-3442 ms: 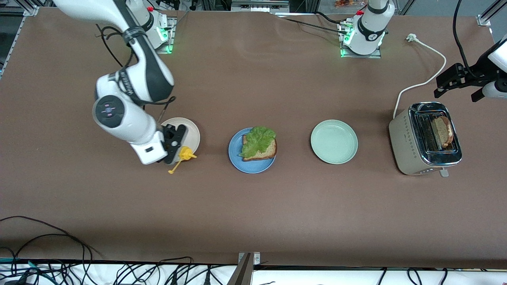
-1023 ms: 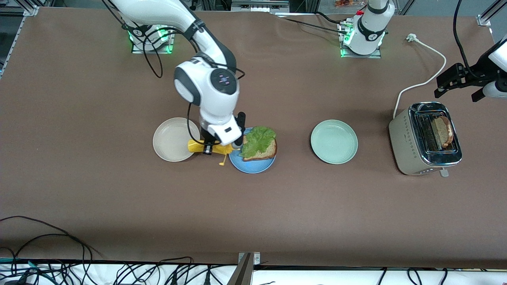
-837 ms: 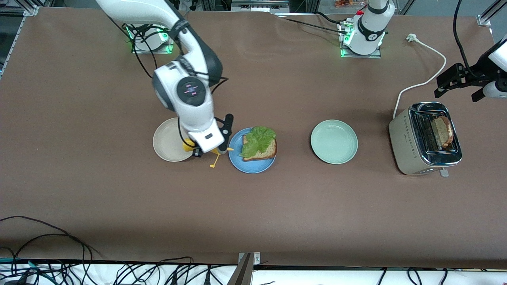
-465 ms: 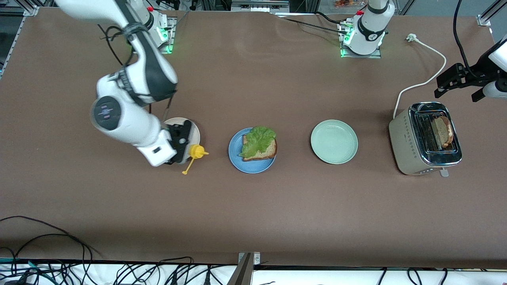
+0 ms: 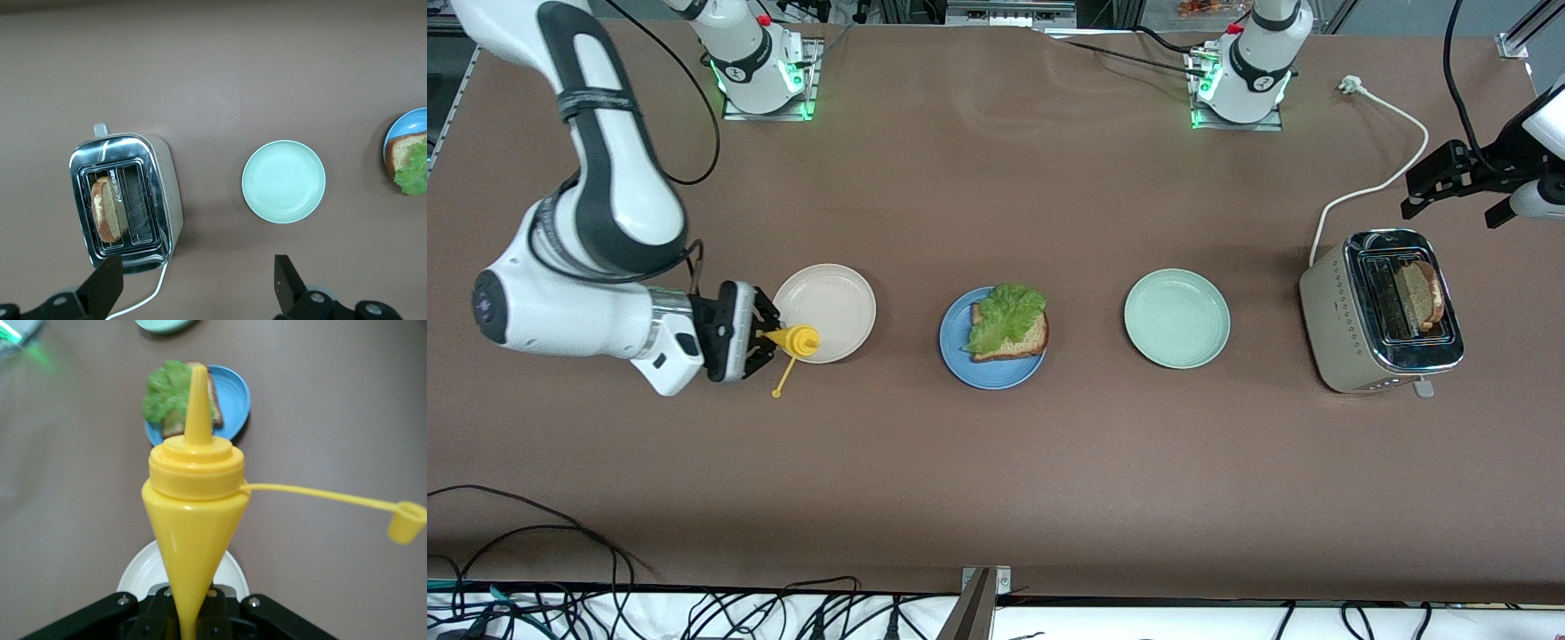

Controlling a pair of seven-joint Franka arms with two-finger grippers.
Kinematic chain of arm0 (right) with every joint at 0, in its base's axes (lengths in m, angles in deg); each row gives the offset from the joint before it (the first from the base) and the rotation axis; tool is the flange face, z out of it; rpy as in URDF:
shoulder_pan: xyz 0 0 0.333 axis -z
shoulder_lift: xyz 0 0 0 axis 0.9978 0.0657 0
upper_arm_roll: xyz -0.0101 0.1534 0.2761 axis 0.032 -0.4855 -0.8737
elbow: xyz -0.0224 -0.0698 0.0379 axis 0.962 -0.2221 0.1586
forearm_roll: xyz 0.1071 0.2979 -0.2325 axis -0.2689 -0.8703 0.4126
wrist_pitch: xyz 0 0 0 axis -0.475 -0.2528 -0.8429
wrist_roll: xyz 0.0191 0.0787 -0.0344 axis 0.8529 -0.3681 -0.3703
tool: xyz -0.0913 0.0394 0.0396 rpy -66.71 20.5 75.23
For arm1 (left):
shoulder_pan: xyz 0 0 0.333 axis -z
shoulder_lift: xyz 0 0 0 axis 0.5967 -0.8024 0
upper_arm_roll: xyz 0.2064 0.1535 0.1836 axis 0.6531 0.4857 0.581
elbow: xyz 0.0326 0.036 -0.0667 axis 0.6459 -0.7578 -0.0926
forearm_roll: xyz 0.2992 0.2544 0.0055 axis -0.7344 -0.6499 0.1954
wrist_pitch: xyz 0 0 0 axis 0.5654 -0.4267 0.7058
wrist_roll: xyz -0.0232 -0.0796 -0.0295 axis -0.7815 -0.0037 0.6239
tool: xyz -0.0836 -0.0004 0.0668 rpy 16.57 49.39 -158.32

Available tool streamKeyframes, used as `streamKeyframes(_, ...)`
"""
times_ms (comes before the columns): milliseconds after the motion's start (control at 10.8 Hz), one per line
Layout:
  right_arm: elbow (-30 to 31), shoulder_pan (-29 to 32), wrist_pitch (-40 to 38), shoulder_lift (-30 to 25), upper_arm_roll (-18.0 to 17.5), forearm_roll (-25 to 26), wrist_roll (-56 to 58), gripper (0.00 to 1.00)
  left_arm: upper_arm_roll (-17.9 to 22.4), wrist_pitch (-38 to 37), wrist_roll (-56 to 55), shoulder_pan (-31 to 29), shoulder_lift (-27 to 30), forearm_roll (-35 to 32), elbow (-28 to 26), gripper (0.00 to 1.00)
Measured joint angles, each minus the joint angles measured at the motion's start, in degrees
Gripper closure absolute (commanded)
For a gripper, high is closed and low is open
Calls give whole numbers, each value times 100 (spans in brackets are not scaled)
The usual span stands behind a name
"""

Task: Make sandwich in blue plate with both arms
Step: 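Carry the yellow bottle back past the cream plate with the right gripper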

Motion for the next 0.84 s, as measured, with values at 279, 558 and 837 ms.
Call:
streamKeyframes(279,298,701,-637,54,0,-926,1436,93,17,-65,0,-8,15,0,5,0)
streamKeyframes(558,436,1337,-1207,316,4,-1314,3009,93,26,-79,0,-18,11,0,1,0)
streamKeyframes(837,495,1814,-1391,862,5,-1573,4456,93,34,-79,4,-239,-22,0,-13,0)
